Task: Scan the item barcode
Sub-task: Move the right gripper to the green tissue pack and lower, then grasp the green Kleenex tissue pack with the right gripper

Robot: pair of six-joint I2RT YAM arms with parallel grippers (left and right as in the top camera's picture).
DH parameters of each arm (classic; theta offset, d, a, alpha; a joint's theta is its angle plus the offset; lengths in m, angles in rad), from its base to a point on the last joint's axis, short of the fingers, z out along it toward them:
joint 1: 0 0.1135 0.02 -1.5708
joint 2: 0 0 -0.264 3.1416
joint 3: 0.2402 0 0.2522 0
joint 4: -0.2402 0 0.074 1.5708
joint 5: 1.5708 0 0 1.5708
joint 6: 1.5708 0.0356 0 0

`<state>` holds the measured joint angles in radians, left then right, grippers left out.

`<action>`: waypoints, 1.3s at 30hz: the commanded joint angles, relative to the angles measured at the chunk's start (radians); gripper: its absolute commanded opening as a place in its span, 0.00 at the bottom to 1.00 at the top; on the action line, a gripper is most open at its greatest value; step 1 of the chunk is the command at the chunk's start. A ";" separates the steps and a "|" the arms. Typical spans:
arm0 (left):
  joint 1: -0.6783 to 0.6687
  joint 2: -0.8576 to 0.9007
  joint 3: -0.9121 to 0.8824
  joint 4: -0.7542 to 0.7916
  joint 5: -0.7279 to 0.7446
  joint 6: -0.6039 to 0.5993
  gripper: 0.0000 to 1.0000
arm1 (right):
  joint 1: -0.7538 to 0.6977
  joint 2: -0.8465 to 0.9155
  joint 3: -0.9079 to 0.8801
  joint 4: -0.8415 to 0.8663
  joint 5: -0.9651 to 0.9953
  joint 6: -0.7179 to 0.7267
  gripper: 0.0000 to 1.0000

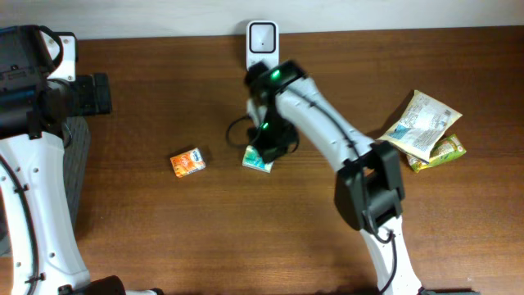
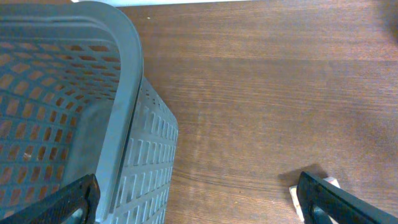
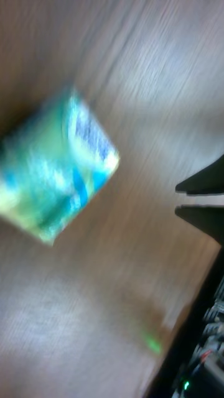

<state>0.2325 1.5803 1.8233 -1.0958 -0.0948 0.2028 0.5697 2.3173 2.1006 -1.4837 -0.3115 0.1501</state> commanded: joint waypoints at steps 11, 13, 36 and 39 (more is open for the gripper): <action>0.006 0.000 -0.002 0.001 -0.003 0.016 0.99 | -0.005 0.003 -0.248 0.223 0.290 0.079 0.04; 0.006 0.000 -0.002 0.002 -0.003 0.016 0.99 | -0.035 0.003 -0.248 0.270 0.289 0.079 0.04; 0.006 0.000 -0.002 0.001 -0.003 0.016 0.99 | -0.006 -0.035 -0.196 0.194 -0.086 -0.221 0.10; 0.006 0.000 -0.002 0.001 -0.003 0.016 0.99 | 0.006 -0.035 -0.254 0.243 -0.037 -0.201 0.10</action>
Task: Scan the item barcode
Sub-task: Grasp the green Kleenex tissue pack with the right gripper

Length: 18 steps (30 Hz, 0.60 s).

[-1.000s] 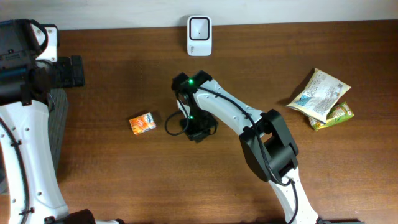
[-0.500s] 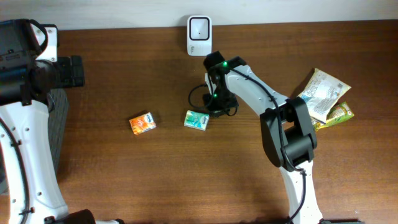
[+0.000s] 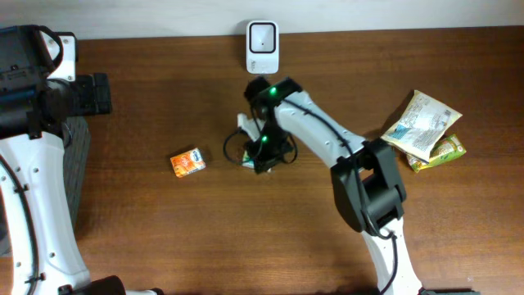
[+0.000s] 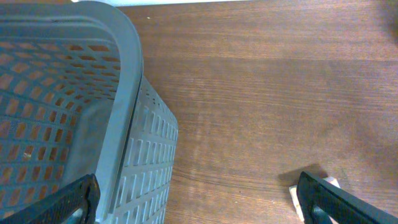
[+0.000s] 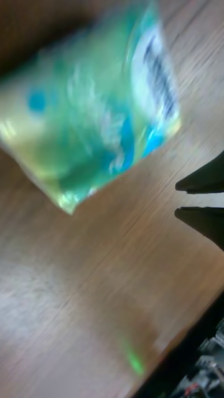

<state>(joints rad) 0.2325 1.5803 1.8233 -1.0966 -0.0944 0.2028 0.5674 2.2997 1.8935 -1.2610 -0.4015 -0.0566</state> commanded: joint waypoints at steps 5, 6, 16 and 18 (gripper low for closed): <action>0.006 0.000 -0.002 0.002 -0.004 0.016 0.99 | -0.027 -0.017 -0.055 0.066 0.337 0.122 0.09; 0.006 0.000 -0.002 0.002 -0.004 0.016 0.99 | -0.043 -0.017 -0.055 0.089 0.339 0.122 0.09; 0.006 0.000 -0.002 0.002 -0.004 0.016 0.99 | -0.156 -0.018 -0.051 0.372 0.039 0.123 0.13; 0.006 0.000 -0.002 0.002 -0.004 0.016 0.99 | -0.171 -0.018 -0.035 0.335 0.001 0.151 0.25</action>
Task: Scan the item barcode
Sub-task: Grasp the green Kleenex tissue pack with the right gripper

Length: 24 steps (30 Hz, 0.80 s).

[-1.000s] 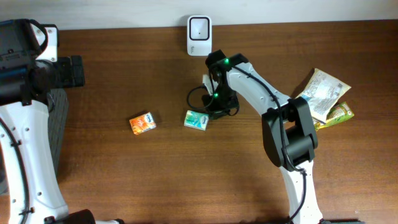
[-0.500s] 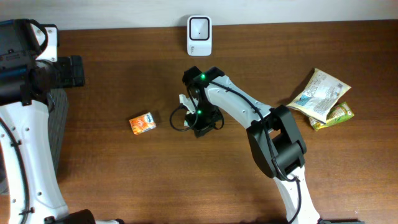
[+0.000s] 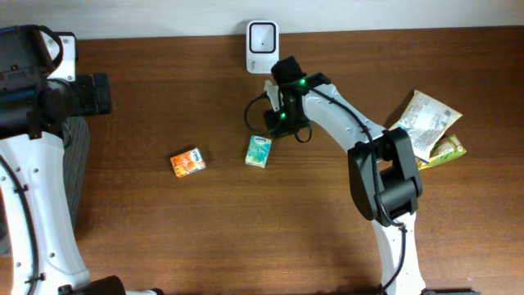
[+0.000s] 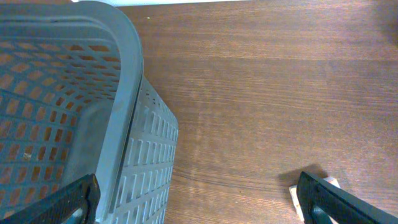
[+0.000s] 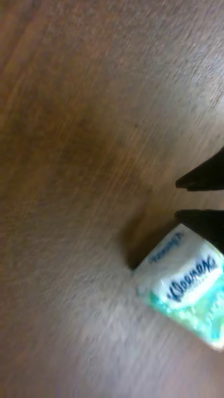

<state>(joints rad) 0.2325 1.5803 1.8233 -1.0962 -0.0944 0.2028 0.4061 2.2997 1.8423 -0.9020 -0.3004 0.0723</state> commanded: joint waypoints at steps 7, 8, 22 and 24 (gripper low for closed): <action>0.006 0.000 -0.002 0.002 -0.004 0.016 0.99 | -0.113 -0.017 0.064 -0.262 -0.295 0.106 0.58; 0.006 0.000 -0.002 0.002 -0.004 0.016 0.99 | -0.113 -0.017 0.056 -0.261 -0.294 0.106 0.58; 0.006 0.000 -0.002 0.002 -0.004 0.016 0.99 | -0.026 -0.017 -0.174 0.063 -0.237 0.369 0.30; 0.006 0.000 -0.002 0.002 -0.004 0.016 0.99 | -0.018 -0.017 -0.190 0.095 -0.237 0.382 0.23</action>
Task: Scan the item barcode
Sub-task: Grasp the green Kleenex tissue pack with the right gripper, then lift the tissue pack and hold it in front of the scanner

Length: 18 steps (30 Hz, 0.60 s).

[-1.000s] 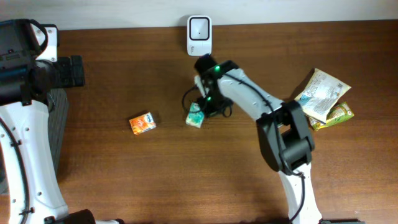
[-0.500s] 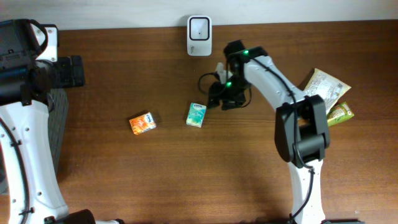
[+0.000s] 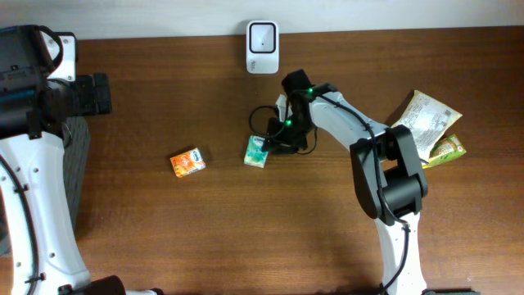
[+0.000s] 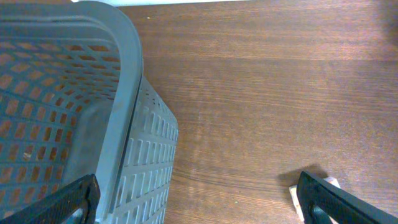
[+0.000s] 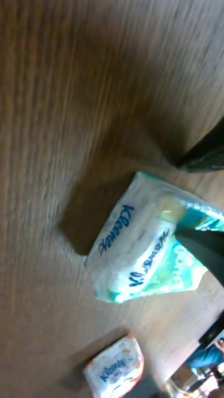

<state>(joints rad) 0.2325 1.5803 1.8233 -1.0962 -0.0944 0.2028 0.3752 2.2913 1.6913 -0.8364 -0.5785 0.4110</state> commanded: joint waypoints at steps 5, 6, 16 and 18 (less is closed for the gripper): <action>0.006 0.000 -0.002 0.002 -0.004 0.016 0.99 | 0.019 -0.009 -0.054 0.044 0.039 0.044 0.04; 0.006 0.000 -0.002 0.002 -0.004 0.016 0.99 | 0.016 -0.010 -0.053 0.043 0.032 0.043 0.04; 0.006 0.000 -0.002 0.002 -0.004 0.016 0.99 | -0.152 -0.168 -0.036 -0.009 -0.511 -0.339 0.04; 0.006 0.000 -0.002 0.002 -0.004 0.016 0.99 | -0.196 -0.195 -0.036 -0.040 -0.604 -0.393 0.04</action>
<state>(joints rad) 0.2325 1.5803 1.8233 -1.0966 -0.0944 0.2028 0.2581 2.2044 1.6508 -0.8471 -0.9089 0.1928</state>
